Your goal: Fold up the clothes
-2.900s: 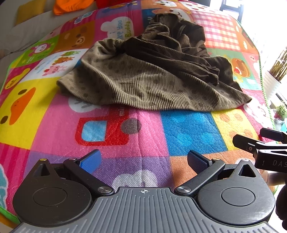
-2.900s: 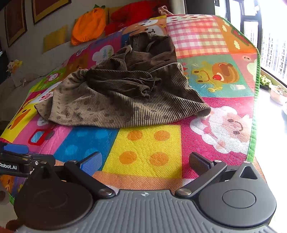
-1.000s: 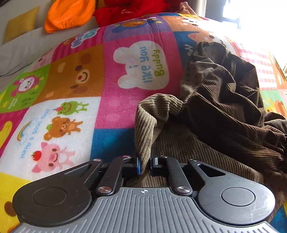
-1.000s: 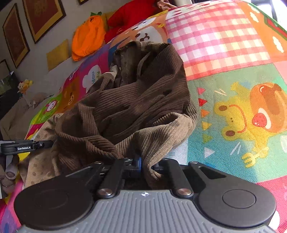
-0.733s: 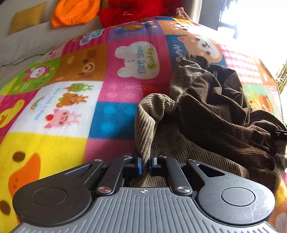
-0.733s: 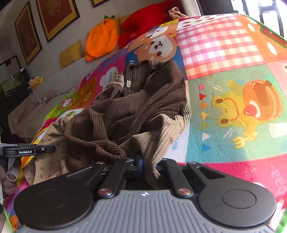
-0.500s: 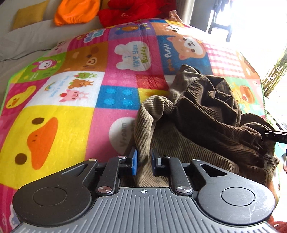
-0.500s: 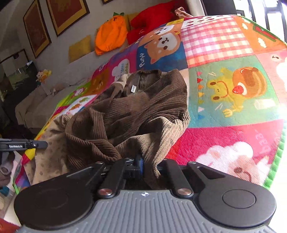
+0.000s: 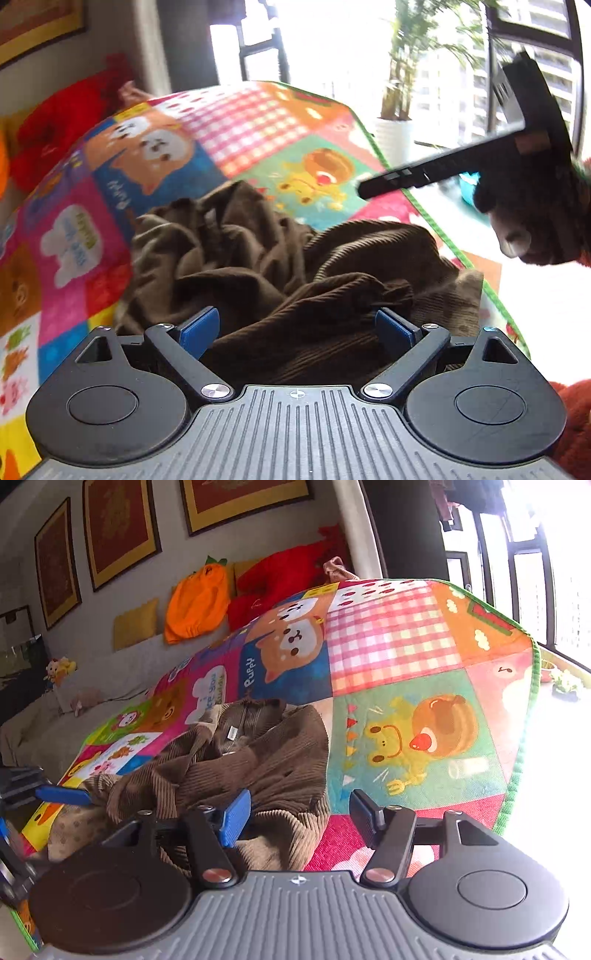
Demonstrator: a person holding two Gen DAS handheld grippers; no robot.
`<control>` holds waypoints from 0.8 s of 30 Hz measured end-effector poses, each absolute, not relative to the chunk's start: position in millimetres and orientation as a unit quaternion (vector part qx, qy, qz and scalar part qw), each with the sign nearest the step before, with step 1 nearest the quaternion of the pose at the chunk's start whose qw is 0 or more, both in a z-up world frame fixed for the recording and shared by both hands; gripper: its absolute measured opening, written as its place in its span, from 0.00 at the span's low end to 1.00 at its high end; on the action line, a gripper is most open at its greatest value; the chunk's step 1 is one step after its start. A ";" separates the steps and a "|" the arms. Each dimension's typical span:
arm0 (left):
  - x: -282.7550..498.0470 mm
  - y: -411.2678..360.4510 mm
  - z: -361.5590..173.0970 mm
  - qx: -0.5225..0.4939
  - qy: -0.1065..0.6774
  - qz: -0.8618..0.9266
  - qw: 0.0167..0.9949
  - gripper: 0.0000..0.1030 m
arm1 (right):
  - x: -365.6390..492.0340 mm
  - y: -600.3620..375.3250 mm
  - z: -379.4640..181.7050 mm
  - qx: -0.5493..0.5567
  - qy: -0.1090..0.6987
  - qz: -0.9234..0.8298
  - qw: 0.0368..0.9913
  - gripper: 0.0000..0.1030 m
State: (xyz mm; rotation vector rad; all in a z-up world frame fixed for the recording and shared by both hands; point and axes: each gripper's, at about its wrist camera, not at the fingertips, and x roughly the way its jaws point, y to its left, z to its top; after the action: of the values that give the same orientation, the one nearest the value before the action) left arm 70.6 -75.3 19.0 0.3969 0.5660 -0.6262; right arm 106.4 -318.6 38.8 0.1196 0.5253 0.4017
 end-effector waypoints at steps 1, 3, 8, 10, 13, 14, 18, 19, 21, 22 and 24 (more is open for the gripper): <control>76.1 -86.1 9.1 0.214 0.274 -0.306 0.886 0.92 | 108.5 -318.7 39.3 0.062 0.258 0.198 0.943 0.59; 87.5 -99.2 -7.8 0.242 0.280 -0.307 0.877 0.90 | 112.1 -317.4 39.9 0.063 0.260 0.199 0.943 0.60; 116.1 -76.6 -8.9 0.194 0.293 -0.326 0.877 0.17 | 124.6 -314.6 43.9 0.051 0.265 0.183 0.945 0.61; 125.4 -52.9 7.8 0.146 0.290 -0.326 0.888 0.10 | 132.5 -313.2 45.8 0.048 0.266 0.173 0.947 0.61; 145.3 2.7 47.4 0.066 0.264 -0.279 0.921 0.09 | 148.6 -302.9 50.1 0.036 0.267 0.167 0.949 0.61; 154.0 25.5 59.8 0.047 0.251 -0.248 0.935 0.09 | 154.2 -295.5 51.9 0.029 0.266 0.173 0.948 0.61; 187.5 122.6 84.6 -0.019 0.226 -0.095 0.969 0.09 | 166.3 -257.2 58.5 -0.008 0.264 0.222 0.939 0.64; 195.9 147.2 89.6 -0.035 0.220 -0.054 0.973 0.09 | 167.6 -245.0 58.9 -0.020 0.264 0.239 0.934 0.65; 210.0 189.9 87.2 -0.064 0.230 0.016 0.971 0.09 | 166.6 -217.4 58.6 -0.048 0.265 0.278 0.922 0.68; 216.0 208.1 81.8 -0.077 0.240 0.046 0.967 0.09 | 164.5 -201.6 56.9 -0.068 0.265 0.299 0.914 0.68; 222.9 233.3 65.3 -0.088 0.254 0.088 0.959 0.08 | 157.9 -173.7 52.0 -0.106 0.268 0.336 0.897 0.69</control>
State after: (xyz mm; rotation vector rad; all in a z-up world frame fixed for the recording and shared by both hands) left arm 222.9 233.3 65.3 -0.1790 0.5148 0.1782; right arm 157.9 -173.7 52.0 -0.2204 0.5542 0.6954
